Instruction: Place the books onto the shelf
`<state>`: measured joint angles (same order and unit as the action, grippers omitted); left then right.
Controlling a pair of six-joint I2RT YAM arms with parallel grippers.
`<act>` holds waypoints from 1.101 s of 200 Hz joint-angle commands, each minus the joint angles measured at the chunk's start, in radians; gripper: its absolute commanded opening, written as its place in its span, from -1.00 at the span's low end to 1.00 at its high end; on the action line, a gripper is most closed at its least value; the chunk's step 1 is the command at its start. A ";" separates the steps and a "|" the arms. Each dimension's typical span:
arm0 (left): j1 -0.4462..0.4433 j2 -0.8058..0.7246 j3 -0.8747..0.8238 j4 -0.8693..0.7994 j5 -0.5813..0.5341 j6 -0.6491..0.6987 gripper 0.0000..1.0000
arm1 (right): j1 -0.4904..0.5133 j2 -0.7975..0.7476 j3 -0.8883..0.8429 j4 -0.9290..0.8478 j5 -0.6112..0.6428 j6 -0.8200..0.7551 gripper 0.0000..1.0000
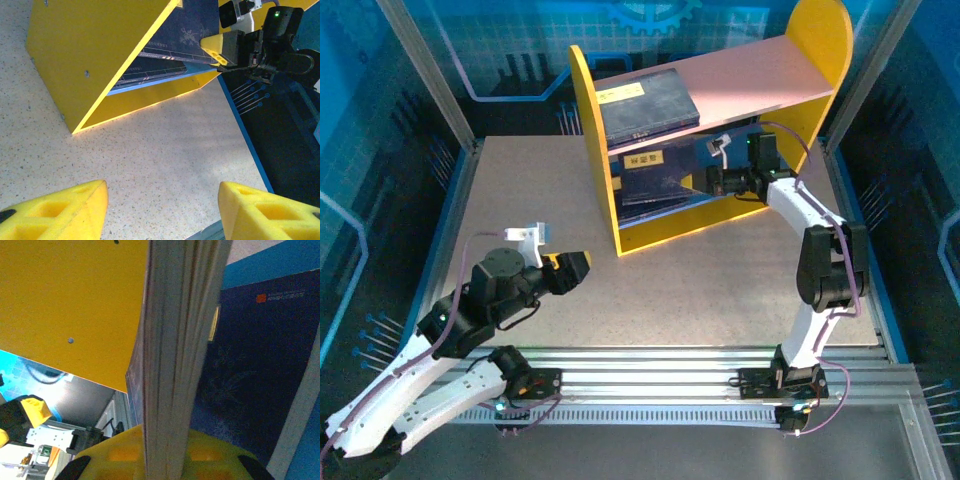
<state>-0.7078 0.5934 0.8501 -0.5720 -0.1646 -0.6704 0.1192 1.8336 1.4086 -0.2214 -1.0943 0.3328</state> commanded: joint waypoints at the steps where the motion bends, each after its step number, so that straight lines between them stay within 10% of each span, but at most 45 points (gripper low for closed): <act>1: 0.008 -0.009 0.020 -0.012 -0.012 0.015 0.21 | 0.025 0.006 0.046 -0.109 0.015 -0.094 -0.86; 220: 0.009 -0.007 0.020 -0.004 -0.006 0.031 0.24 | 0.086 0.009 0.110 -0.253 0.094 -0.188 -0.83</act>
<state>-0.7074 0.5915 0.8501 -0.5720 -0.1646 -0.6701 0.1909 1.8389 1.4834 -0.4488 -0.9833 0.1761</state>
